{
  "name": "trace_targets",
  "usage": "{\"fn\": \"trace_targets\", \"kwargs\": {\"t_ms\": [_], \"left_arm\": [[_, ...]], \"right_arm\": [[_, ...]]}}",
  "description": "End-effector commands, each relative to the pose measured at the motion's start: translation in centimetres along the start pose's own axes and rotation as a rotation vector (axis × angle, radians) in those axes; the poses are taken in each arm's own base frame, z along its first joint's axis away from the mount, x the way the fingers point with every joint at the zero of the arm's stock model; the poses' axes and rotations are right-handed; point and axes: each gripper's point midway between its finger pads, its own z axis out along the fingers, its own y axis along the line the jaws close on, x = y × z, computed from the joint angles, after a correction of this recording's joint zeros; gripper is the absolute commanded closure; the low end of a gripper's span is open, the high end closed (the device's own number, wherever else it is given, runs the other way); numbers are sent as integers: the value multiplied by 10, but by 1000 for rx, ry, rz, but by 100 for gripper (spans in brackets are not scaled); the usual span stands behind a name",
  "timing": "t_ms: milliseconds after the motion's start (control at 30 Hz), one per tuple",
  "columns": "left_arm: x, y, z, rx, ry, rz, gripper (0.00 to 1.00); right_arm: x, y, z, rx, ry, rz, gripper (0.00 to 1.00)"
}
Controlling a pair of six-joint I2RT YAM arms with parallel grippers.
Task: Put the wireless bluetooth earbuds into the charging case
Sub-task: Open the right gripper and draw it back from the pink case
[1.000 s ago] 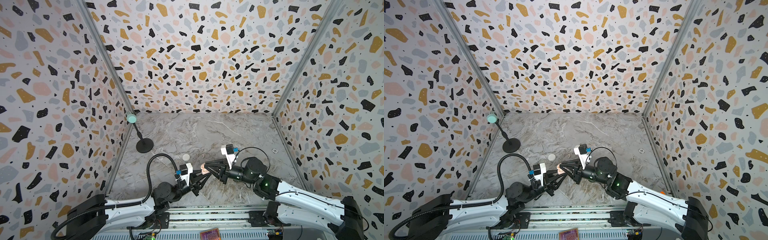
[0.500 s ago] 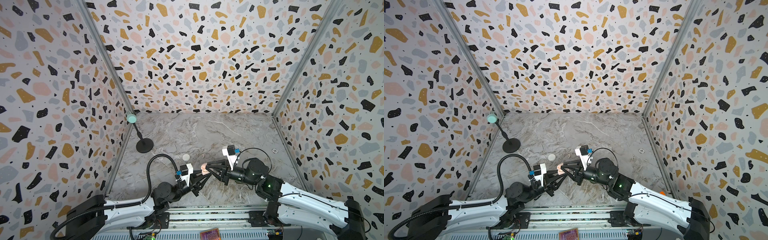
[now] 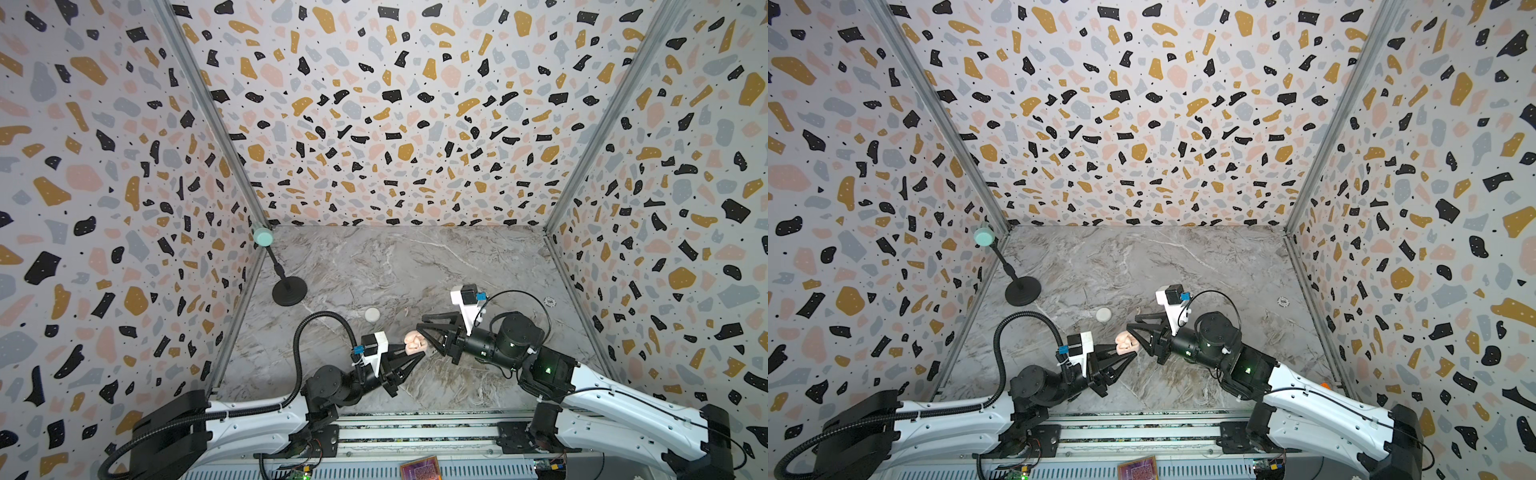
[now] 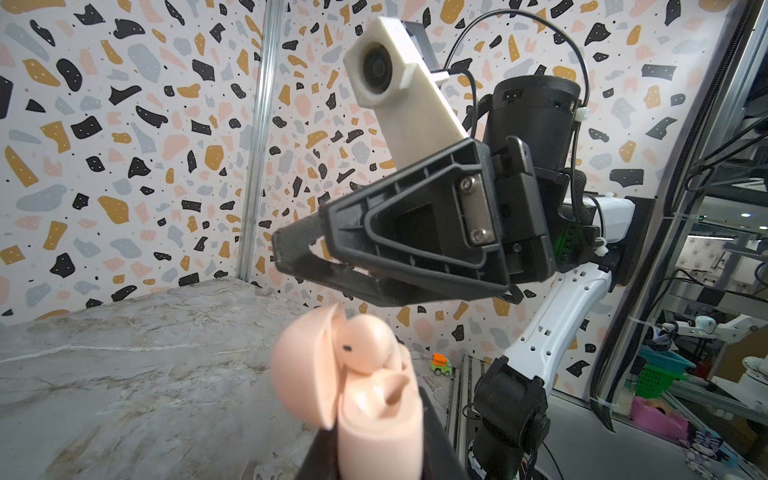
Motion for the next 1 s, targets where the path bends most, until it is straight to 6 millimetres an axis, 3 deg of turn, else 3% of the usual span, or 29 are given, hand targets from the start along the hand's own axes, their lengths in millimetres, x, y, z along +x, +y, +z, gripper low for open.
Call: {"fn": "trace_targets", "kwargs": {"t_ms": [0, 200, 333, 567, 967], "left_arm": [[-18, -7, 1, 26, -57, 42, 100], [-13, -2, 0, -7, -39, 83, 100], [-7, 3, 0, -34, -16, 101, 100], [-5, 4, -2, -36, -10, 103, 100], [-2, 3, -3, -32, 1, 114, 100]], "right_arm": [[-9, 2, -7, 27, 1, -44, 57], [-6, 6, -14, 31, 2, -83, 36], [-7, 8, -18, 32, -4, -96, 30], [-1, 9, -20, 30, 16, -112, 28], [13, 7, -7, 63, 68, -138, 27]]}}
